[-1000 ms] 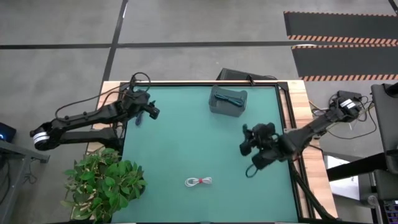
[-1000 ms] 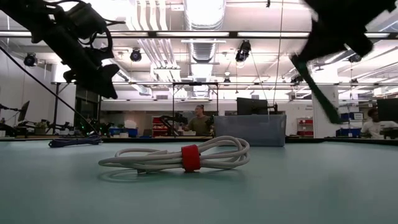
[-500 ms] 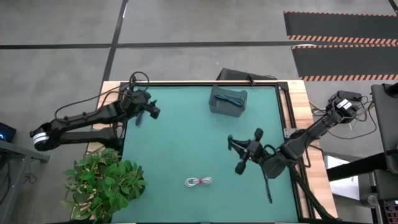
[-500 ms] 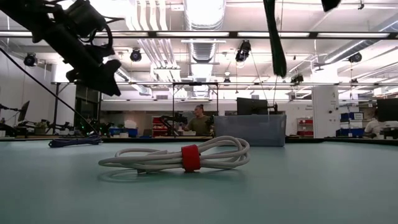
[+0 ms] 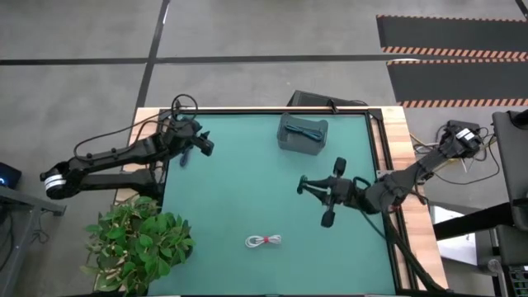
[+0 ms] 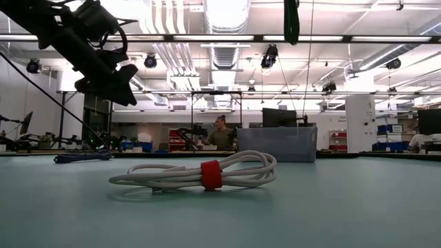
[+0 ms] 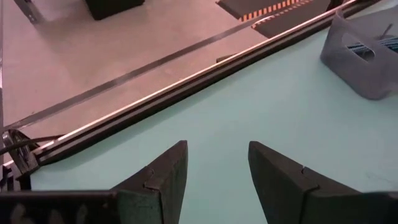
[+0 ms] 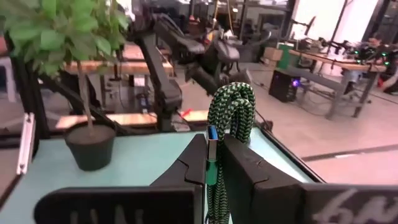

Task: Pick and place USB-C Cables
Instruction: Put the green USB cable into the black bin

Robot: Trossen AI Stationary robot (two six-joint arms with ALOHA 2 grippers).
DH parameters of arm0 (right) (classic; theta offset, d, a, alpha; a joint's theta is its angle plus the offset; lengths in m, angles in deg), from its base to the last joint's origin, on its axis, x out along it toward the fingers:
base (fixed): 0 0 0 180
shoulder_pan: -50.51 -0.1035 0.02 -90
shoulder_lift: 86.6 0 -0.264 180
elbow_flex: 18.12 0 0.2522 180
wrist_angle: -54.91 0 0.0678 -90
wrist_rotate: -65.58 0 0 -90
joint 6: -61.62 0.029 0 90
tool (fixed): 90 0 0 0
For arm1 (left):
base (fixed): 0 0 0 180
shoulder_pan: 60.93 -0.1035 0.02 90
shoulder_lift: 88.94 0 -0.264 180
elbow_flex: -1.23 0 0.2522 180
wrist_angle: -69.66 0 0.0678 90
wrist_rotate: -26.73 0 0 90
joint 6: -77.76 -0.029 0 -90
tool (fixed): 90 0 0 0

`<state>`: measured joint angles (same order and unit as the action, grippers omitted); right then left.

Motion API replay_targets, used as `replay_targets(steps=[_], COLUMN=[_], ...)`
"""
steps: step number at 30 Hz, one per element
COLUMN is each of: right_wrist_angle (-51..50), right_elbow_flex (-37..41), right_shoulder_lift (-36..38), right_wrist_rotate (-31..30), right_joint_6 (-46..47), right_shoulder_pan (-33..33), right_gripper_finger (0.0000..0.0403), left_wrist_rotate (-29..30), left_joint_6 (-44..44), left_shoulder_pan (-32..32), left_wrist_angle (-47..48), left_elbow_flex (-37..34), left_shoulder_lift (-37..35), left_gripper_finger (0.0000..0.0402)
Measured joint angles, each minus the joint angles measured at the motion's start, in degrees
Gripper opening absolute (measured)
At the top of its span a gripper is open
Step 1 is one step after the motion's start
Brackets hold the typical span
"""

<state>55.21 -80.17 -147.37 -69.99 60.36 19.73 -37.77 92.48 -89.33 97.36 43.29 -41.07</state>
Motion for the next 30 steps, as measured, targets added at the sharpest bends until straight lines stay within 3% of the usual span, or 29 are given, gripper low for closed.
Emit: replay_targets(steps=[11, 21, 30], right_wrist_angle=[-2.4, -23.2, -41.9], right_elbow_flex=[-3.3, -19.3, -32.7], right_shoulder_lift=[1.1, -2.2, -8.4], right_wrist_rotate=[-0.7, -0.2, 12.1], right_joint_6=[-0.2, 1.3, 3.8], right_shoulder_pan=[1.8, 9.7, 24.9], right_gripper_finger=[0.0020, 0.0020, 0.0020], left_wrist_rotate=[0.0, 0.0, 2.5], left_joint_6=[0.0, -0.1, -2.0], left_shoulder_pan=[0.0, 0.0, 0.0], left_wrist_angle=[0.2, 0.2, -3.9], left_elbow_flex=[-0.6, -0.6, -0.5], left_shoulder_lift=[0.0, 0.1, 0.0], left_gripper_finger=[0.0155, 0.0155, 0.0155])
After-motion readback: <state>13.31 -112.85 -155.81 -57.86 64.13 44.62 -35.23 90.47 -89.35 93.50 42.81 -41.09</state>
